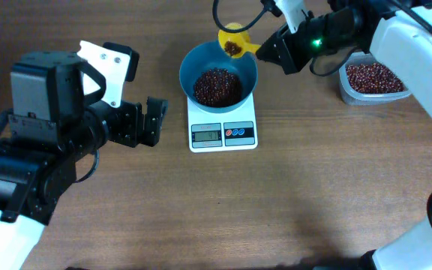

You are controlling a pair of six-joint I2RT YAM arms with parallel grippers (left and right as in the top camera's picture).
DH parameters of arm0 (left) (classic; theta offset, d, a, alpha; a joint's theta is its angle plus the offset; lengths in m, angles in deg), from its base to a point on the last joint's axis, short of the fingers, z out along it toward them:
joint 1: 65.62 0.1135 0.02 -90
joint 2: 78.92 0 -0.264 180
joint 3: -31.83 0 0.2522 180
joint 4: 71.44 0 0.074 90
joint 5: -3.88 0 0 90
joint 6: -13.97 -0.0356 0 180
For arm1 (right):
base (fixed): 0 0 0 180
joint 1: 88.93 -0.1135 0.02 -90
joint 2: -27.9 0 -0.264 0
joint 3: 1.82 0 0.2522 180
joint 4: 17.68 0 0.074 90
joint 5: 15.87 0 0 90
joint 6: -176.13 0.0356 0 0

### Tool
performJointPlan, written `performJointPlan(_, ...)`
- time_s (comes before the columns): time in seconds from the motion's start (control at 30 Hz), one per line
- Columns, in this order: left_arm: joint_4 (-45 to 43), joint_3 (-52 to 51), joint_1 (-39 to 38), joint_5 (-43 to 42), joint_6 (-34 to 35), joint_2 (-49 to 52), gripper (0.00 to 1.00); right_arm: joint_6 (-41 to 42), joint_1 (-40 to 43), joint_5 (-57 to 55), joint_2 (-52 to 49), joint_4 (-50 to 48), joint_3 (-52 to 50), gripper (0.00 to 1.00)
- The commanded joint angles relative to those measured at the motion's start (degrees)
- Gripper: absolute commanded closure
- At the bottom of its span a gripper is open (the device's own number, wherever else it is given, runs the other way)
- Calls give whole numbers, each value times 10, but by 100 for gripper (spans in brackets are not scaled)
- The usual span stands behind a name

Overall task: Scoop item into bowl and weigh 50g on scale
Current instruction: 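Carry the scoop with a few beans over the teal bowl, then tilt the scoop slightly to trickle beans into the bowl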

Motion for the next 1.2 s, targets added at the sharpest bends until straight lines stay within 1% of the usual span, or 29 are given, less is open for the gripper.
performJointPlan(0.0,-1,3,2,-6,-9,0,1,-4,-13,14,30,-1,13,96)
performJointPlan(0.03,-1,3,2,-6,-9,0,1,-4,-14,-43,26,1,13,96)
performJointPlan(0.07,-1,3,2,-6,-9,0,1,-4,-14,-3,33,3,15,96)
performJointPlan(0.1,-1,3,2,-6,-9,0,1,-4,-16,10,38,0,16,96)
performJointPlan(0.13,-1,3,2,-6,-9,0,1,-4,-17,-63,34,0,16,96)
performJointPlan(0.17,-1,3,2,-6,-9,0,1,-4,-17,-54,37,1,18,96)
performJointPlan(0.2,-1,3,2,-6,-9,0,1,-4,-20,1,43,-1,21,96)
performJointPlan(0.37,-1,3,2,-6,-9,0,1,-4,-21,29,44,-2,21,96)
performJointPlan(0.7,-1,3,2,-6,-9,0,1,-3,-17,38,46,-2,21,96)
performJointPlan(0.73,-1,3,2,-6,-9,0,1,-4,-17,61,47,-1,21,96)
performJointPlan(0.77,-1,3,2,-6,-9,0,1,-4,-17,17,40,5,19,96)
performJointPlan(0.8,-1,3,2,-6,-9,0,1,-4,-17,-3,38,9,20,96)
performJointPlan(0.87,-1,3,2,-6,-9,0,1,-4,-17,97,47,-10,23,96)
performJointPlan(0.93,-1,3,2,-6,-9,0,1,-4,-17,46,46,-8,23,96)
performJointPlan(1.17,-1,3,2,-6,-9,0,1,-3,-17,51,46,-8,23,96)
